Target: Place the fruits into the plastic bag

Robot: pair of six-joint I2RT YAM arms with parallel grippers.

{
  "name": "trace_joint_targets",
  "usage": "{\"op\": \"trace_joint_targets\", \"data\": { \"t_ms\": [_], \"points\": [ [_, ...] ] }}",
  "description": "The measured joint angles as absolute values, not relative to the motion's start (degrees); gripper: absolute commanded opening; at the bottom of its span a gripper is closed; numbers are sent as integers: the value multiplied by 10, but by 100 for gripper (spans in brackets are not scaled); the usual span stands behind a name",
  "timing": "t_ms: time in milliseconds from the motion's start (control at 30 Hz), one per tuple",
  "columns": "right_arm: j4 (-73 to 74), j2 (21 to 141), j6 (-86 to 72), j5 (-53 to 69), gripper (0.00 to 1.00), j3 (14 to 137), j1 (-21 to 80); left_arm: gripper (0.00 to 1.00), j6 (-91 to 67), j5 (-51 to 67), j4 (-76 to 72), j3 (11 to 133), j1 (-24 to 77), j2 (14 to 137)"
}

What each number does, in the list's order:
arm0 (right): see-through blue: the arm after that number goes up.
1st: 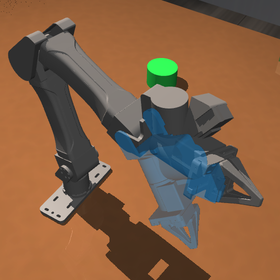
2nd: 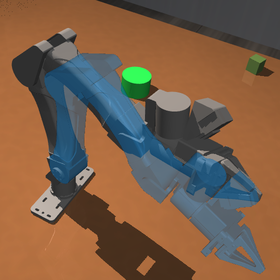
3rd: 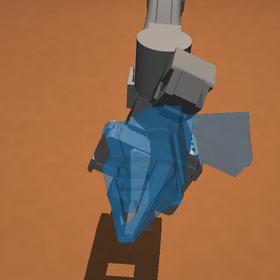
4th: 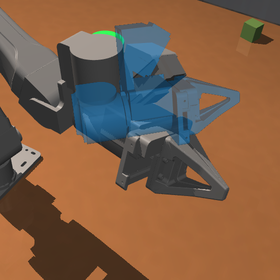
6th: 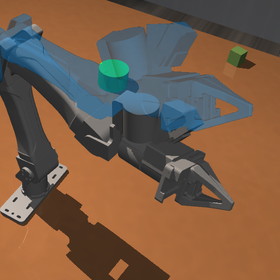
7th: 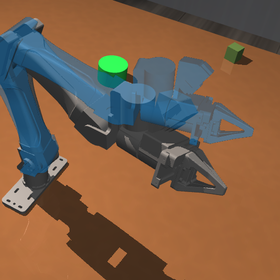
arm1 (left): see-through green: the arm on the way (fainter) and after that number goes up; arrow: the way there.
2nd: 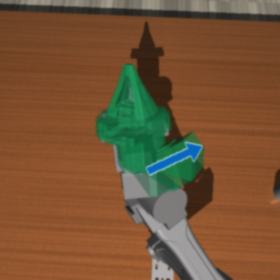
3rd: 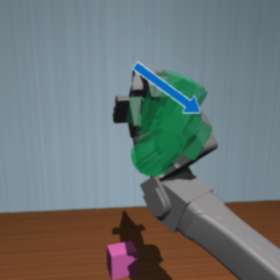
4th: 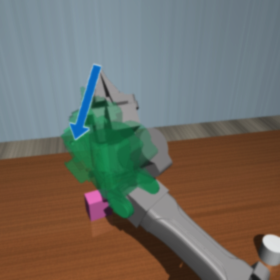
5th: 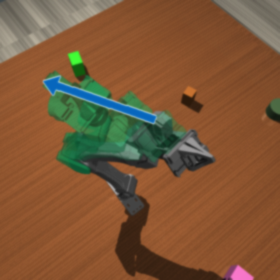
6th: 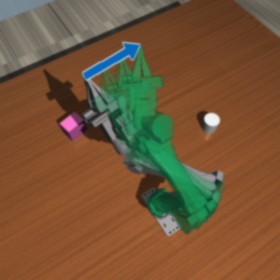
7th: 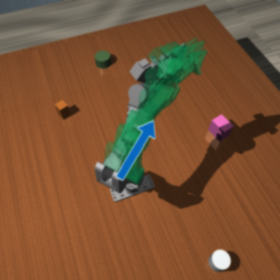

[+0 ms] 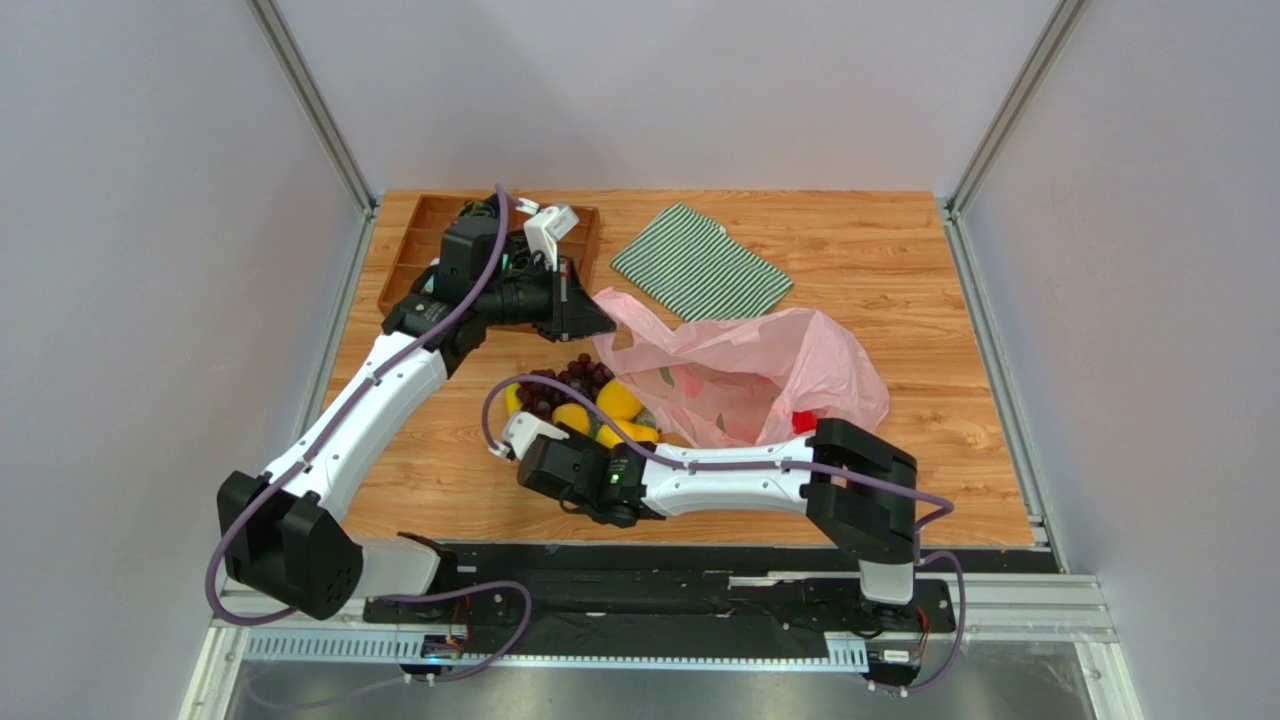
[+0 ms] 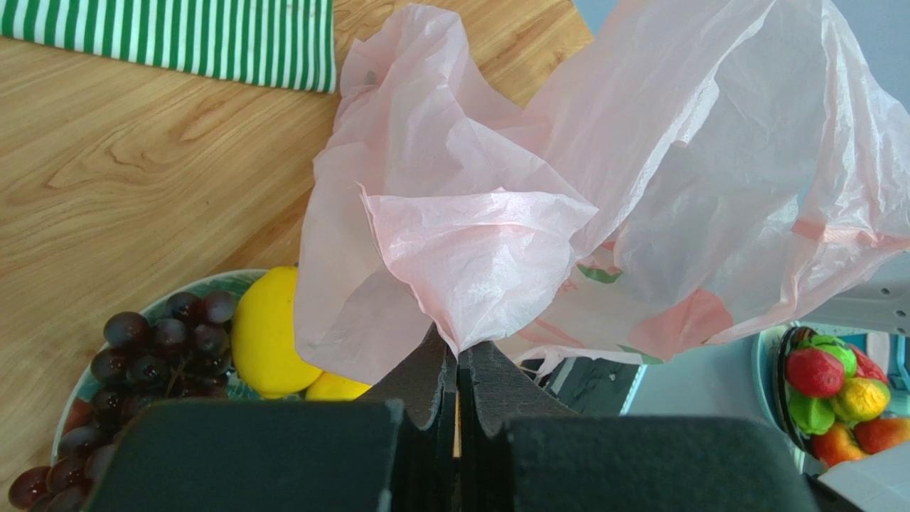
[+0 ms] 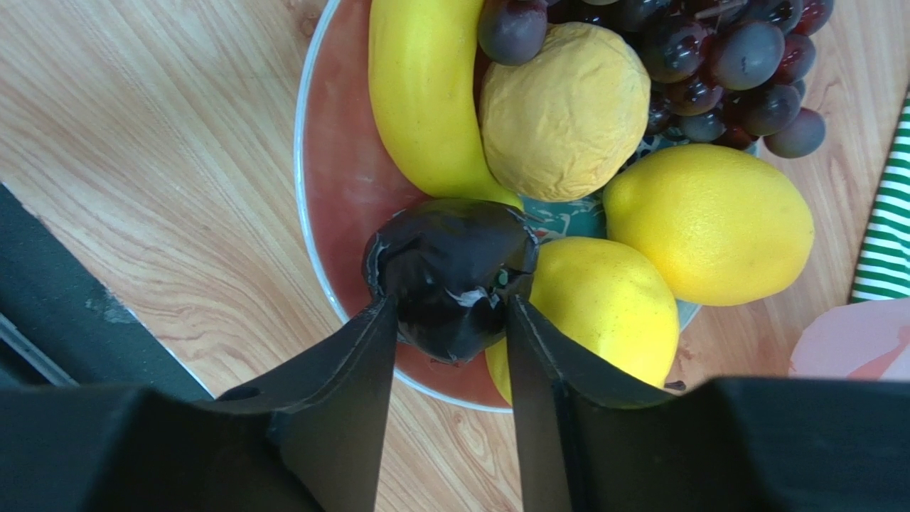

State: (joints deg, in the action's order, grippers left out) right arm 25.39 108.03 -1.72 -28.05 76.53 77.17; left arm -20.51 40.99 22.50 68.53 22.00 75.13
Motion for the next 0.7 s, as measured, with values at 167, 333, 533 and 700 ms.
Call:
{"op": "trace_joint_targets", "data": {
  "t_ms": [167,333,533,700],
  "points": [
    [250,1084,-7,-286,35,769,772,0,-205,409,225,685,220,751],
    [246,1085,-5,-285,29,769,772,0,-205,408,225,685,220,751],
    [246,1085,-4,-285,13,769,772,0,-205,408,225,685,220,751],
    [246,1084,-4,-286,0,769,772,0,-205,408,225,685,220,751]
  ]
}}
